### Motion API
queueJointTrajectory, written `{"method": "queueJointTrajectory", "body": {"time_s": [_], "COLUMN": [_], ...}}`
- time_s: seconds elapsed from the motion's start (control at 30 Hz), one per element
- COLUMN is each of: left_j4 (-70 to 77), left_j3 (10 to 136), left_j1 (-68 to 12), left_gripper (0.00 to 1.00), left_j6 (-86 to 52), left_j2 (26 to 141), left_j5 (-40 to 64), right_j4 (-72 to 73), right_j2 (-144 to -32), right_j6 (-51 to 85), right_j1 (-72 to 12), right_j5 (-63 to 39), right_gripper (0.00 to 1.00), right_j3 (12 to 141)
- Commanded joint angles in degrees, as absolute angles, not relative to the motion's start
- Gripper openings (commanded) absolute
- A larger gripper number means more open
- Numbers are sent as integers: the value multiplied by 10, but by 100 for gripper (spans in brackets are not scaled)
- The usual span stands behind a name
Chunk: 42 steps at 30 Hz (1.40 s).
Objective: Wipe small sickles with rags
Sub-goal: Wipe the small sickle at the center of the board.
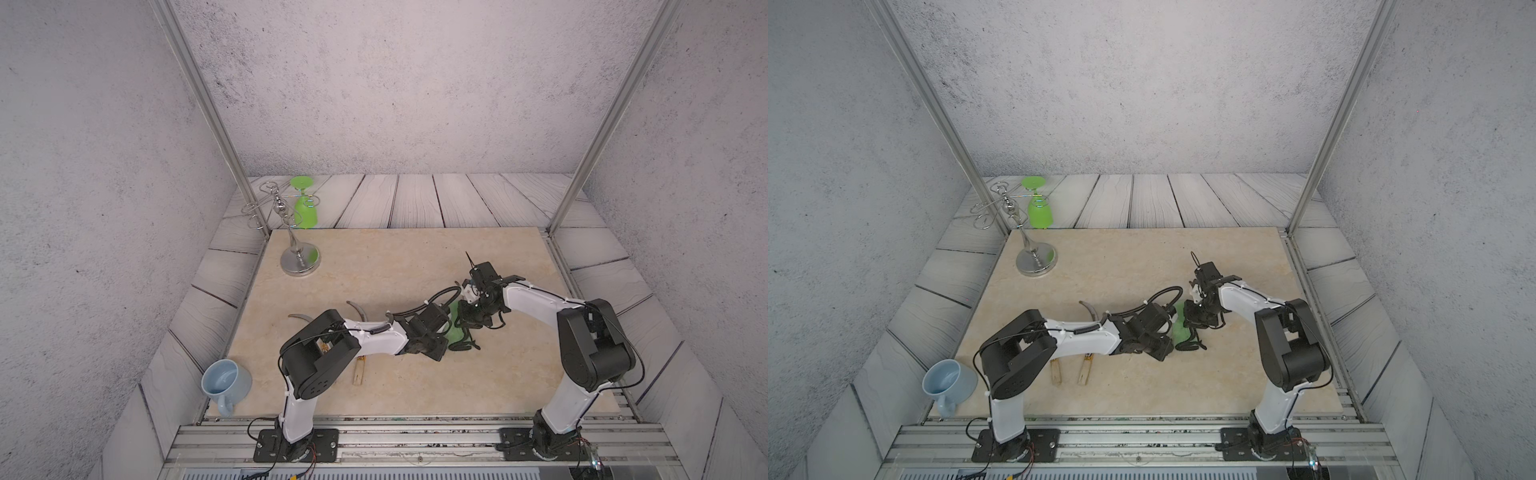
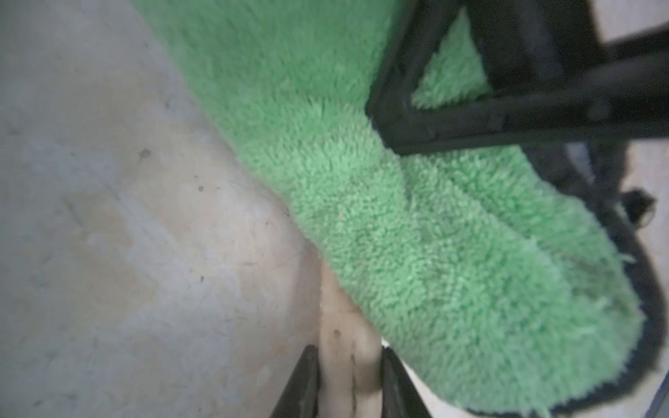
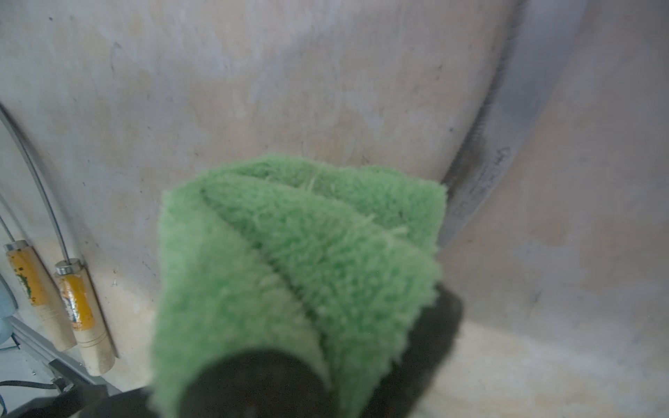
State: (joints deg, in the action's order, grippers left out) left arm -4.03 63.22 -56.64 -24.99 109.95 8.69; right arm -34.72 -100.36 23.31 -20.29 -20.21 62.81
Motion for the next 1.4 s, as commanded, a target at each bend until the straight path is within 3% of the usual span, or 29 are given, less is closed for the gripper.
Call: {"method": "queueJointTrajectory", "body": {"time_s": [0.0, 0.53, 0.7, 1.1, 1.37], "left_j4": [-30, -29, -29, -18, 5], "left_j3": [619, 611, 612, 614, 602], "left_j1": [-563, -563, -563, -564, -563], "left_gripper": [13, 12, 13, 12, 12], "left_j6": [-250, -252, -252, -264, -278], "left_j2": [1097, 1093, 1095, 1105, 1102], "left_j5": [99, 102, 101, 103, 104], "right_j4": [-366, -401, -401, -453, -401], "right_j2": [-1052, -1080, -1061, -886, -915], "right_j6": [226, 215, 198, 197, 226], "right_j1": [-207, -184, -184, -201, -235], "right_j5": [-103, 39, -5, -124, -148], "right_gripper": [16, 16, 16, 18, 18], "right_j3": [628, 736, 758, 682, 629]}}
